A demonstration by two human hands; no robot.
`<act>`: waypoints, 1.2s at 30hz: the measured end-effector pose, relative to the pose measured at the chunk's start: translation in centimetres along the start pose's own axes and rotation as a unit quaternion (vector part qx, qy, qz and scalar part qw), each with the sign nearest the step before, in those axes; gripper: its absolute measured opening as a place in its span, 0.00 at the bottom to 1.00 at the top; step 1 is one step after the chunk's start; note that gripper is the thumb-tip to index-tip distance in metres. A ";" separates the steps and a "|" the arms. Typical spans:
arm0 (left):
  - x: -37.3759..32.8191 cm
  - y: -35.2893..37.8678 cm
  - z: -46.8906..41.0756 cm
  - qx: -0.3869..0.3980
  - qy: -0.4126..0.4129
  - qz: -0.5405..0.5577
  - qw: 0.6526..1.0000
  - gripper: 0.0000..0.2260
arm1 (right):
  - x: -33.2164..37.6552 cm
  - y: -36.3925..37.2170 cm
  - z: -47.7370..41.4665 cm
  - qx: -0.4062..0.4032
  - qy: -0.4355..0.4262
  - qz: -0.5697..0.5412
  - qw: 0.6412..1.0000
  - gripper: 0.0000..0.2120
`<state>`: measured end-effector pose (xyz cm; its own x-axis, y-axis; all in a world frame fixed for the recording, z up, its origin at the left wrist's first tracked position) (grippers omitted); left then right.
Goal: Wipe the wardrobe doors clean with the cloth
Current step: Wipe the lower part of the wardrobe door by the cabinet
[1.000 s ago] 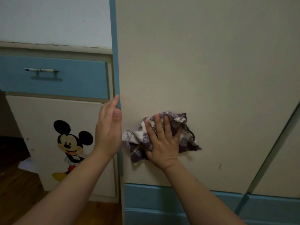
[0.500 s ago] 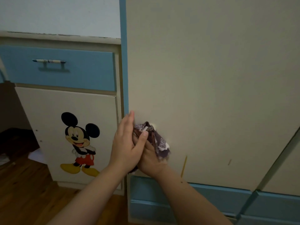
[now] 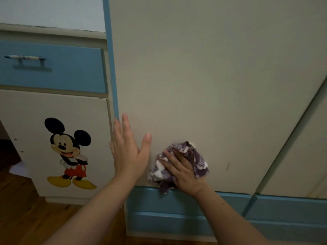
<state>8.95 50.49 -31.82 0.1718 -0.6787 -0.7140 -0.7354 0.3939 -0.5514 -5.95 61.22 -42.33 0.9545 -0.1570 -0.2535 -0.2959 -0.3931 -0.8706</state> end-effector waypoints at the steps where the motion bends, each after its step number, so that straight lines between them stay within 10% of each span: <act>1: -0.2 0.3 -0.1 -0.003 -0.011 -0.004 1.000 0.35 | -0.7 -0.3 0.9 -0.003 0.011 0.013 1.000 0.24; 10: -0.1 1.4 -0.3 -0.039 -0.013 0.032 0.999 0.31 | -6.2 -3.0 9.1 -0.075 0.128 0.075 0.986 0.25; 14: -0.1 1.8 -0.2 -0.046 -0.016 0.032 0.998 0.31 | -8.5 -3.7 12.7 -0.067 0.349 0.015 0.935 0.33; 20: -0.1 2.3 -0.3 -0.043 -0.022 0.001 0.999 0.31 | -8.5 -0.7 15.3 -0.174 0.452 -0.161 0.860 0.51; 25: 0.4 2.4 -0.5 -0.034 -0.021 -0.037 0.999 0.32 | -6.1 4.7 18.9 -0.034 0.510 -0.197 0.837 0.52; 36: 0.9 2.1 -0.3 -0.049 0.006 -0.010 0.999 0.26 | -4.1 5.6 16.5 -0.008 0.530 -0.206 0.822 0.54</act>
<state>7.37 50.50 -33.51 0.1802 -0.6938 -0.6973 -0.7921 0.3179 -0.5210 -10.89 74.58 -53.10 0.4076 -0.7058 0.5794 0.0366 -0.6213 -0.7827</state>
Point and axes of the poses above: each hand's wrist, its own z-axis away from the middle knuckle, its own y-axis out of the palm, x = y × z, the point moved 2 cm from there along -z, towards the middle knuckle, and after that the axes turned 15 degrees about x, right-handed, at the moved point
